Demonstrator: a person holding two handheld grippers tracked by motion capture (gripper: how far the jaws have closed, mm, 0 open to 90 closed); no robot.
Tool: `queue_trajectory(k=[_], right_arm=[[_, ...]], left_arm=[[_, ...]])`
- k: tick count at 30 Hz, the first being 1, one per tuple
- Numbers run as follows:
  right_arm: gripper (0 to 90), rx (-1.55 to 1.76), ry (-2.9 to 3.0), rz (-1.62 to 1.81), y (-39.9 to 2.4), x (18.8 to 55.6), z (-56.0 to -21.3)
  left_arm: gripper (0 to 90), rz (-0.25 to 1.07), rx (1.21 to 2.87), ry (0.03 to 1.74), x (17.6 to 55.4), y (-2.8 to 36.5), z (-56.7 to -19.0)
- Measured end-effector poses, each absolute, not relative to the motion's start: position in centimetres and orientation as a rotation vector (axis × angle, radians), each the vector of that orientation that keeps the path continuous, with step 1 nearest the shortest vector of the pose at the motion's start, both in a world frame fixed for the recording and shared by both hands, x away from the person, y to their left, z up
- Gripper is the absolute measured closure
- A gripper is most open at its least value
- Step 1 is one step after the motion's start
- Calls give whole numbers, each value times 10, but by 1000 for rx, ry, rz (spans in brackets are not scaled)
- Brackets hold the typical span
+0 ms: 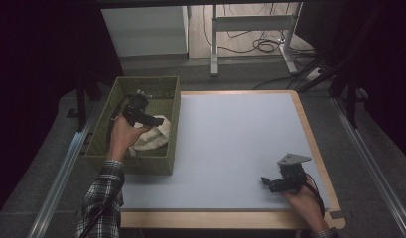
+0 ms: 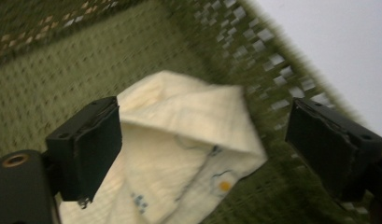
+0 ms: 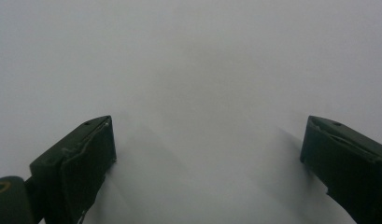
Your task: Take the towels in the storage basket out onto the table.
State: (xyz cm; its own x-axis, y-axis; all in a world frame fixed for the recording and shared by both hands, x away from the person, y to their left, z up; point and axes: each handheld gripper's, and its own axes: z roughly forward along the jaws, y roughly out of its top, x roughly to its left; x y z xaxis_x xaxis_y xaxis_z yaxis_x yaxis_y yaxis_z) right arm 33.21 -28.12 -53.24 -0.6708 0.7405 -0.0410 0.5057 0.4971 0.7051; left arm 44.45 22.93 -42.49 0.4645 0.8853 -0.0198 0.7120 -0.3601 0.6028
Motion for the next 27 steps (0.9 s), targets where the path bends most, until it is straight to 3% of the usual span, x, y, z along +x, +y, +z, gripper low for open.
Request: queue_trajectory(k=[18,23,27], right_arm=[[33,1043,2406,969,-281,332,-532],[33,1043,2406,969,-281,332,-532],[33,1043,2406,969,-281,332,-532]], left_arm=[[322,297,2321,1482,449,266,-463],[268,279,2371,1540,455,267,-474],[163,198,2371,1606,468,267,-487]])
